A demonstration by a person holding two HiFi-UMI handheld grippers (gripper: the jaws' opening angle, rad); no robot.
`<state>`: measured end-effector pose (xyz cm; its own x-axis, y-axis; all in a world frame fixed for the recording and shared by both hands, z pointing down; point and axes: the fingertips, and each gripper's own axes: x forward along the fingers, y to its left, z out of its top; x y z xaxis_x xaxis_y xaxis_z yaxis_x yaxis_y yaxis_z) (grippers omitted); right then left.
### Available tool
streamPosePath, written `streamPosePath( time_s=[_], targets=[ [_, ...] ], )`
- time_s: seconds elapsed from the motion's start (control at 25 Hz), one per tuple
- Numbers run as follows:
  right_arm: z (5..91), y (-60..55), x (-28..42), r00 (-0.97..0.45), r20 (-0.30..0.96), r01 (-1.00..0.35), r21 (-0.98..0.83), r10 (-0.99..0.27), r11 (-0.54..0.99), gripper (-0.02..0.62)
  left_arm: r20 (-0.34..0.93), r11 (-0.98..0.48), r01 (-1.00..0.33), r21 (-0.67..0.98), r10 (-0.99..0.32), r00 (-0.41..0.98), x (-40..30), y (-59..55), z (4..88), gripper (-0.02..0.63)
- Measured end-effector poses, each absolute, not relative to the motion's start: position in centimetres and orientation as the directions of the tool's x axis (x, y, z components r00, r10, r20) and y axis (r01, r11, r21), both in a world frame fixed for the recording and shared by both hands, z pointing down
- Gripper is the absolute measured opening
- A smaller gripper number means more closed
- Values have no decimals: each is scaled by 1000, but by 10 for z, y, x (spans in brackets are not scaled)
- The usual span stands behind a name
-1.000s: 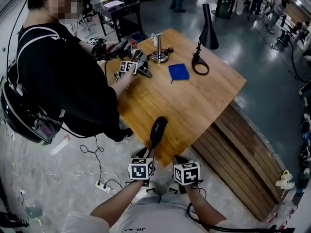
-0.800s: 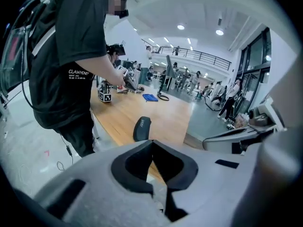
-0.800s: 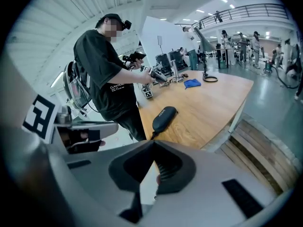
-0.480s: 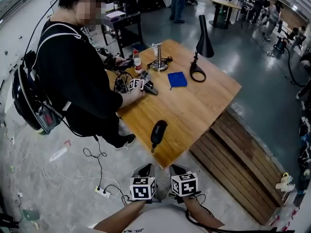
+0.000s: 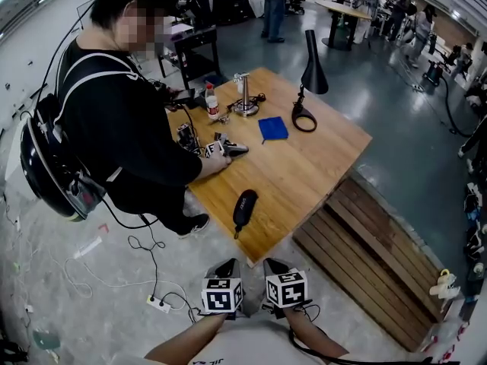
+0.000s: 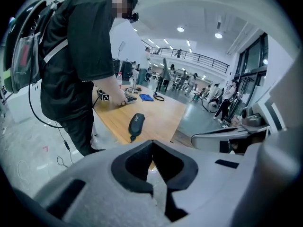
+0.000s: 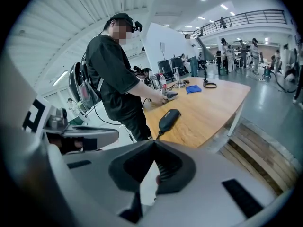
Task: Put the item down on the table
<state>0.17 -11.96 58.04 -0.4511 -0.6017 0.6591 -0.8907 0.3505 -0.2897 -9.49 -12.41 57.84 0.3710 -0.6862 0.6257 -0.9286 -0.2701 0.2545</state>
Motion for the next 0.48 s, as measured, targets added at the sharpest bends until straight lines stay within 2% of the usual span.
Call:
streamPosePath(
  time_s=[0.48],
  targets=[
    [584, -111, 9, -433, 678, -899, -278, -594, 338, 2, 626, -285, -927, 243, -684, 374, -89, -119, 576, 6]
  ],
)
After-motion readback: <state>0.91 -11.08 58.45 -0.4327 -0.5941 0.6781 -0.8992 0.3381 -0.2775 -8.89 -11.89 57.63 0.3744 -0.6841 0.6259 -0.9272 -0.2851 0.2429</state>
